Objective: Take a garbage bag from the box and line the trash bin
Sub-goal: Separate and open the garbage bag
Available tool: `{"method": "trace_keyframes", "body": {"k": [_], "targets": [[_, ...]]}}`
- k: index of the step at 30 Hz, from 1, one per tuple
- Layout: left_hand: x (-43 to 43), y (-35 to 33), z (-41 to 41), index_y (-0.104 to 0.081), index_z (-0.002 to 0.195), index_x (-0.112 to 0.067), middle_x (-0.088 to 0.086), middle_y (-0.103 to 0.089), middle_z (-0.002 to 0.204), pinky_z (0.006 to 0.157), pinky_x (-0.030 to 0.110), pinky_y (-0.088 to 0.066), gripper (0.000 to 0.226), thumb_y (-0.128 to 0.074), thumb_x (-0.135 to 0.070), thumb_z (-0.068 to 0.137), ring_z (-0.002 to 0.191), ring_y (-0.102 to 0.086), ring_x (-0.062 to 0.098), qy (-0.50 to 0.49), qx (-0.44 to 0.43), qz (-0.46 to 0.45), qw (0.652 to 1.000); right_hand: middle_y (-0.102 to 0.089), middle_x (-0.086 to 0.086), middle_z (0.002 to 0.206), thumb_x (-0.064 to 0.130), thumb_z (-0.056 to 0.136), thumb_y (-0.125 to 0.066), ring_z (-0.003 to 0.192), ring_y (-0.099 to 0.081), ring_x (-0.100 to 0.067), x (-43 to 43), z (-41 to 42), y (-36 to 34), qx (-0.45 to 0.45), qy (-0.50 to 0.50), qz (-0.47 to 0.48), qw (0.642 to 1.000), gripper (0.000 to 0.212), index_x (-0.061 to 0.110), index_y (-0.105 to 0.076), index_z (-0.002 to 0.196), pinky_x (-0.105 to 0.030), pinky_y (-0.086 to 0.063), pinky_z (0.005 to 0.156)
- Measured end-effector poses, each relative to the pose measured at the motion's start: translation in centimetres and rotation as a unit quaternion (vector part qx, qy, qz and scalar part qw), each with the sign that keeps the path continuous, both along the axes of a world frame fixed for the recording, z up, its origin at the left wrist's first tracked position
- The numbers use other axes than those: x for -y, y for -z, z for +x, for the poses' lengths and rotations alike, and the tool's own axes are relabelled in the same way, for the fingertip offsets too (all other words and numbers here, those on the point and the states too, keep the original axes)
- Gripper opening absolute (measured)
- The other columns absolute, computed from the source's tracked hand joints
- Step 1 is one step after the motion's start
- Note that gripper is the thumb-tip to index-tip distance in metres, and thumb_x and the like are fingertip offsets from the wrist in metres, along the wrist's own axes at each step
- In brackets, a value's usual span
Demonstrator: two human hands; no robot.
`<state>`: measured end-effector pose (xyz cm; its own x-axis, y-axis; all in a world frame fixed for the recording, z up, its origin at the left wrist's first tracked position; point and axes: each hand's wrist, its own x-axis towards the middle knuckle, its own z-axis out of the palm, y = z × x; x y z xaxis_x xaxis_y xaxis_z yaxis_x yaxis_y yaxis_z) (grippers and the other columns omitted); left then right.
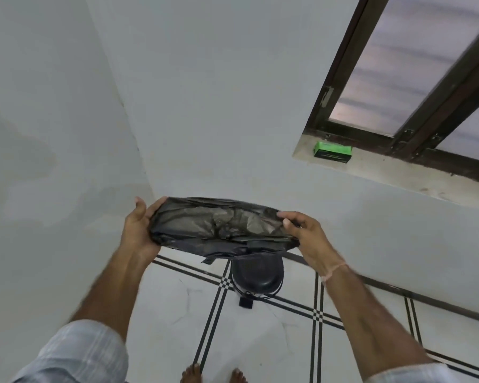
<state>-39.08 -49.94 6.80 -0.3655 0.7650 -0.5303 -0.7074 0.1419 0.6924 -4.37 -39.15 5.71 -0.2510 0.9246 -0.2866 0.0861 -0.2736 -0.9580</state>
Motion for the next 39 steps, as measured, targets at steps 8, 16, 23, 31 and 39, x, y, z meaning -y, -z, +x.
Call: {"method": "trace_keyframes", "body": {"k": [8,16,23,31,39], "targets": [[2.1,2.5,-1.1,-0.063,0.137,-0.010,0.013,-0.067,0.137,0.112,0.056,-0.042,0.074,-0.043,-0.068,0.097,0.130,-0.060,0.036,-0.036,0.038,0.000,0.999,-0.077,-0.011,0.101,0.007,0.099,-0.061,0.084,-0.075,-0.021,1.6,1.3,0.0,-0.079,-0.165,-0.136,0.974,0.021,0.015,-0.077,0.111,-0.031,-0.061,0.078],[4.7,4.6,-0.3,-0.065,0.134,-0.010,0.012,-0.072,0.127,0.086,0.043,-0.062,0.068,-0.052,-0.062,0.093,0.104,-0.075,0.029,0.049,0.054,-0.044,0.996,-0.080,-0.006,0.113,0.000,0.105,-0.044,0.094,-0.080,-0.020,2.0,0.6,0.6,-0.285,0.066,-0.164,0.942,0.038,0.014,-0.076,0.121,-0.033,-0.066,0.079],[6.3,4.1,1.6,-0.077,0.107,-0.006,0.016,-0.078,0.112,0.071,0.031,-0.060,0.043,-0.060,-0.044,0.097,0.087,-0.077,0.021,0.250,-0.054,-0.179,0.950,-0.079,-0.007,0.110,0.016,0.107,-0.053,0.094,-0.077,-0.022,1.6,0.3,2.5,-0.211,0.142,-0.171,0.952,0.035,0.005,-0.062,0.139,-0.039,-0.064,0.087],[6.6,4.2,1.6,-0.074,0.116,-0.005,0.018,-0.077,0.114,0.079,0.037,-0.062,0.055,-0.064,-0.052,0.090,0.092,-0.077,0.027,0.248,-0.019,-0.195,0.949,-0.076,-0.015,0.123,0.017,0.105,-0.056,0.083,-0.077,-0.021,2.2,0.4,3.5,-0.135,0.180,-0.206,0.952,0.035,0.002,-0.065,0.136,-0.032,-0.065,0.070],[-3.7,-1.3,3.6,-0.068,0.099,-0.009,0.010,-0.078,0.108,0.091,0.044,-0.054,0.044,-0.041,-0.044,0.108,0.076,-0.076,0.024,-0.009,0.064,-0.052,0.997,-0.075,-0.002,0.129,0.052,0.102,-0.060,0.118,-0.072,-0.020,-0.8,-8.2,-5.5,-0.039,0.075,-0.057,0.995,0.037,0.022,-0.074,0.119,-0.035,-0.062,0.095]]}}
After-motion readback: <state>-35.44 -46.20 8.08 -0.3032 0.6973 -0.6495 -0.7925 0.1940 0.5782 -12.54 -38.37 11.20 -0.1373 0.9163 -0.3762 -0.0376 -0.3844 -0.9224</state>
